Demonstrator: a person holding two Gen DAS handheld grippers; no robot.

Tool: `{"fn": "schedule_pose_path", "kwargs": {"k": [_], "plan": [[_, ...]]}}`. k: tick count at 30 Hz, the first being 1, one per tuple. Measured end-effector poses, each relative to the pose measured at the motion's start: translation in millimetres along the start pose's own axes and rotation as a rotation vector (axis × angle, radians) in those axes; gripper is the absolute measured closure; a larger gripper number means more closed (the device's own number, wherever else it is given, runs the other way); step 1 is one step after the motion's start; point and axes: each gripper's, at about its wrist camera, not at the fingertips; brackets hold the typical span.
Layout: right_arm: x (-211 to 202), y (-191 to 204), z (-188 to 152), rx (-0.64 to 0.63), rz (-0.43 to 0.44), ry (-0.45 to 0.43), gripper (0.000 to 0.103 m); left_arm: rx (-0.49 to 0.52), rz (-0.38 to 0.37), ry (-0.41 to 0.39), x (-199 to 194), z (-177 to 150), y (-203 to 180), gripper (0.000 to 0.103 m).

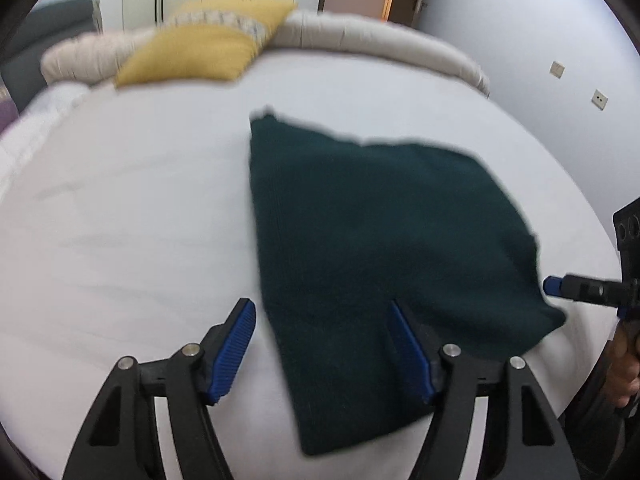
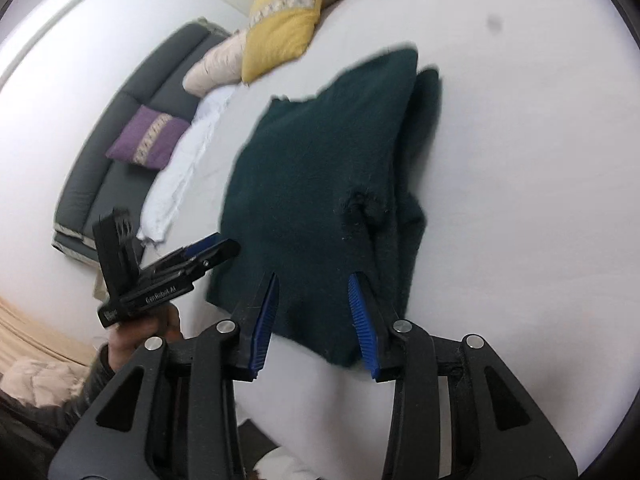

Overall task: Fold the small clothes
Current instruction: 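Open both tools and lift them away from the folded sweater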

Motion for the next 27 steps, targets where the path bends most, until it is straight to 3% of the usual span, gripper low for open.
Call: {"fn": "schedule_pose_path", "kwargs": {"k": [3, 4, 6, 8, 12, 15, 16, 18, 21, 25, 27], "plan": [[-39.8, 6.1, 3.9, -0.001, -0.019, -0.089, 0.065, 0.015, 0.030, -0.128, -37.2, 4.7, -5.9, 0.026], [-50.8, 9.5, 6.0, -0.002, -0.036, -0.118, 0.059, 0.011, 0.030, -0.156, -46.7, 5.1, -6.2, 0.024], [-78.1, 23.2, 10.0, -0.030, -0.109, -0.182, 0.054, 0.002, 0.035, -0.239, -70.3, 3.9, -9.9, 0.008], [-98.2, 40.5, 14.8, -0.086, -0.202, -0.237, 0.052, 0.008, 0.047, -0.325, -94.5, 1.0, -18.0, 0.000], [-133.3, 85.4, 17.5, -0.220, -0.402, -0.325, 0.032, 0.026, 0.056, -0.433, -132.4, -1.9, -34.7, 0.000], [-145.7, 121.4, 16.9, -0.297, -0.500, -0.409, 0.015, 0.055, 0.072, -0.483, -158.5, -0.5, -50.8, 0.000], [-151.5, 133.1, 17.1, -0.311, -0.530, -0.441, 0.007, 0.050, 0.084, -0.489, -165.5, -0.2, -53.6, 0.000], [-164.5, 153.2, 16.6, -0.344, -0.588, -0.514, 0.002, 0.022, 0.092, -0.480, -177.2, 4.4, -57.8, 0.000], [-179.1, 177.9, 14.8, -0.378, -0.672, -0.570, 0.000, -0.017, 0.071, -0.435, -170.5, 10.3, -55.3, 0.000], [-187.6, 198.2, 10.8, -0.362, -0.707, -0.555, 0.000, -0.074, 0.096, -0.308, -143.7, 5.2, -47.6, 0.000], [-174.2, 198.2, 13.2, -0.350, -0.722, -0.445, 0.000, -0.099, 0.107, -0.234, -126.0, 1.0, -41.7, 0.000]]}}
Point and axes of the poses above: each gripper's, at about its wrist camera, not at the fingertips, and x roughly the way its jaws point, y to its left, z to its top, and after that the axes turned 11 degrees about -x, right-handed
